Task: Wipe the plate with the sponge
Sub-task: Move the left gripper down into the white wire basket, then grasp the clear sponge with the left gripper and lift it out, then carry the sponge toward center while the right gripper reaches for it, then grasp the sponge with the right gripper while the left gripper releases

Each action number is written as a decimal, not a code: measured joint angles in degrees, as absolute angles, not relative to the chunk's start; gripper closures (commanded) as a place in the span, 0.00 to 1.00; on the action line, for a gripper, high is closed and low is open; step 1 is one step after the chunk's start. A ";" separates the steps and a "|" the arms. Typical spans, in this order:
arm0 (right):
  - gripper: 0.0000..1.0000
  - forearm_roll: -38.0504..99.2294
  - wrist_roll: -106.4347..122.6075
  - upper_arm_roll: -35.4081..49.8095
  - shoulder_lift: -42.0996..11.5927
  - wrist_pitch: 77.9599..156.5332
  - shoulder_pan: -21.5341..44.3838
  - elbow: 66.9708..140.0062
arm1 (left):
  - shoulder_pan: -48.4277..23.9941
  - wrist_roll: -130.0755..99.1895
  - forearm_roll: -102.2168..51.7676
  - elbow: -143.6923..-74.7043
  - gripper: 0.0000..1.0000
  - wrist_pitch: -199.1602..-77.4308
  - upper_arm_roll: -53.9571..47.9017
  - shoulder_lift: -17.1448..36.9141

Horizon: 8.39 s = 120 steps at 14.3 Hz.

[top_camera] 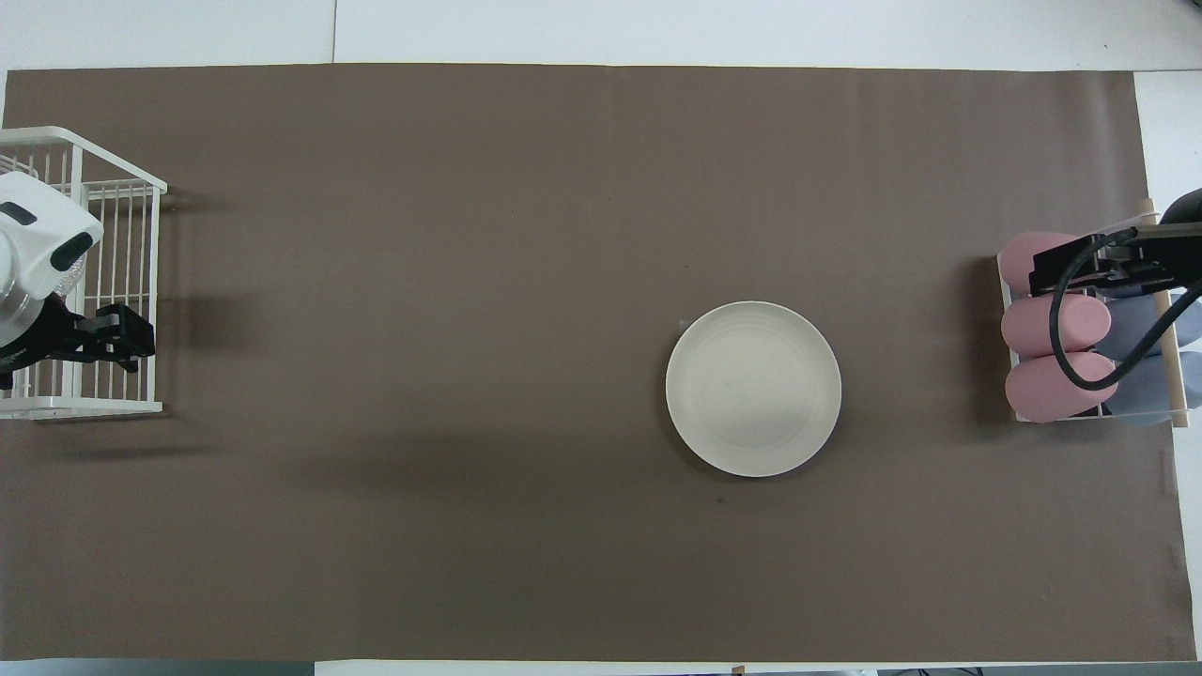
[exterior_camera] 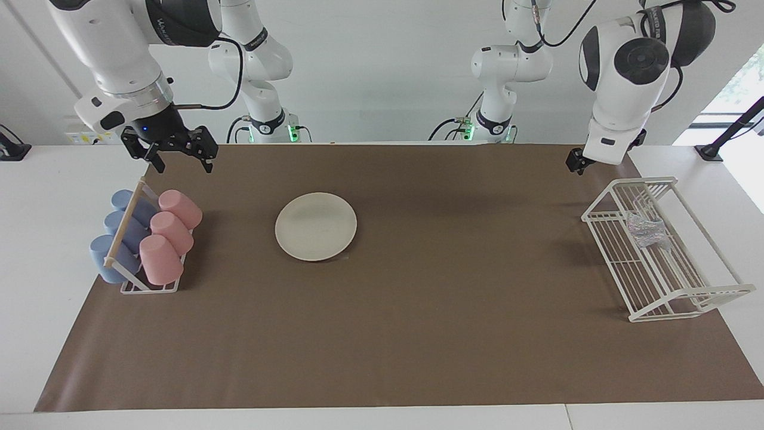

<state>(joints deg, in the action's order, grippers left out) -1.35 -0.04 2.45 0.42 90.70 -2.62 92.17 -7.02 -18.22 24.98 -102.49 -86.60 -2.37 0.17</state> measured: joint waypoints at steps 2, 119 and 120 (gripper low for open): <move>0.00 -1.35 -0.04 2.45 0.42 90.70 -2.62 92.17 | -8.60 -20.75 31.43 -102.64 0.00 -88.21 -2.45 4.87; 1.00 10.16 -134.69 24.95 -10.10 133.70 23.38 100.23 | -0.42 48.34 -78.56 -137.12 1.00 -94.03 -1.19 -14.93; 1.00 10.16 -134.68 24.95 -10.09 133.70 23.38 100.23 | -0.42 48.34 -78.56 -137.12 1.00 -93.99 -1.19 -14.92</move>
